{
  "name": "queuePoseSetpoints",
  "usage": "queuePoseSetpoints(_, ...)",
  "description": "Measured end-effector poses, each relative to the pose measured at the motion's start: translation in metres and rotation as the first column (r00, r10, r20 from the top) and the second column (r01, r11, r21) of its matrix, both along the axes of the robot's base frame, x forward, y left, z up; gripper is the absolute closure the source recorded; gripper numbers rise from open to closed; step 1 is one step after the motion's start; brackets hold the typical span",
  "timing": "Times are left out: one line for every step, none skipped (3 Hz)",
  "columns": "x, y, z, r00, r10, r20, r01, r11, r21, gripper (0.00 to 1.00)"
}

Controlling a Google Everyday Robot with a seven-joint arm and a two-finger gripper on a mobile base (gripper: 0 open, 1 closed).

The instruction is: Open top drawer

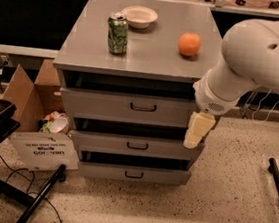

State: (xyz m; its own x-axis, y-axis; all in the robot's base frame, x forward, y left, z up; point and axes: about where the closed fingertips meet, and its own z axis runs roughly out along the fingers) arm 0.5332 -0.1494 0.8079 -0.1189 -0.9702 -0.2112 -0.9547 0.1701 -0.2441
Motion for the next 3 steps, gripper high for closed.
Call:
queuePoseSetpoints(0.033,0.001,-0.026,0.9995,0.021,0.026,-0.020,1.000,-0.009,0.00)
queuePoseSetpoints(0.063,0.004,-0.051,0.9991,0.039,0.017,-0.038,0.998,-0.049,0.00)
queuePoseSetpoints(0.085,0.009,-0.087,0.9983,0.053,-0.023,-0.055,0.994,-0.095,0.00)
